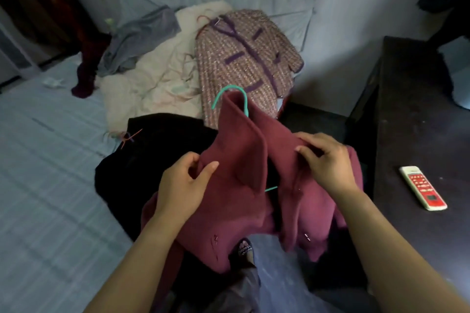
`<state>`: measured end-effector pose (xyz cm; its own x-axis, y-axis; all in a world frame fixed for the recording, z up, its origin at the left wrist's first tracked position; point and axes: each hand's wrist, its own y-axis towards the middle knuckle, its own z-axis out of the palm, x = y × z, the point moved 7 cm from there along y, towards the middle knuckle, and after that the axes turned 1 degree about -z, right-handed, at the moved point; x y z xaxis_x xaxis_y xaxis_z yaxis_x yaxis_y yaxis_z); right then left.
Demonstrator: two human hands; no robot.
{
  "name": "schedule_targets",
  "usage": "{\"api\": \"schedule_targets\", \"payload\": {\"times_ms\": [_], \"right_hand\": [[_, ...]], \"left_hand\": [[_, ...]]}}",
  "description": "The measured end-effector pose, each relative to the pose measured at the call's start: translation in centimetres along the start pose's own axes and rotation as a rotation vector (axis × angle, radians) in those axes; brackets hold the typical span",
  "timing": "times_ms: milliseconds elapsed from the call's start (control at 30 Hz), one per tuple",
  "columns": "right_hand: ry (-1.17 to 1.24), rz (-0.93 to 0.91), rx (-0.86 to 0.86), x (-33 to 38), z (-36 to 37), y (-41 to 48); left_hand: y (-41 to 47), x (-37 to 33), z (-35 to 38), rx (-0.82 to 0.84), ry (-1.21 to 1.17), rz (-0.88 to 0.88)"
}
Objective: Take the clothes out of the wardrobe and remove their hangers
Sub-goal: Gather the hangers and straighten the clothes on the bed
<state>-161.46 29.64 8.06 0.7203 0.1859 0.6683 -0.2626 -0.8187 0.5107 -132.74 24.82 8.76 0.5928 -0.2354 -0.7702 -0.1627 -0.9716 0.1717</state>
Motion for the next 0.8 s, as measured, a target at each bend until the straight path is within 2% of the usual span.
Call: {"api": "schedule_targets", "payload": {"times_ms": [133, 233, 533, 667, 800], "right_hand": [[-0.060, -0.029, -0.122, -5.0, -2.0, 9.4], [-0.098, -0.040, -0.167, -8.1, -2.6, 17.6], [-0.102, -0.243, -0.236, -10.4, -1.7, 43.6], [-0.057, -0.346, -0.199, -11.2, 1.6, 55.3], [-0.014, -0.398, -0.109, -14.7, 8.9, 65.1]], "left_hand": [[10.2, -3.8, 4.6, 0.013, -0.040, 0.108], [19.1, -6.0, 7.4, 0.030, -0.098, 0.121], [42.3, -10.8, 8.9, -0.159, -0.326, 0.099], [51.8, -11.8, 7.9, -0.262, -0.300, 0.120], [60.7, -8.1, 8.7, -0.336, -0.268, 0.037]]}}
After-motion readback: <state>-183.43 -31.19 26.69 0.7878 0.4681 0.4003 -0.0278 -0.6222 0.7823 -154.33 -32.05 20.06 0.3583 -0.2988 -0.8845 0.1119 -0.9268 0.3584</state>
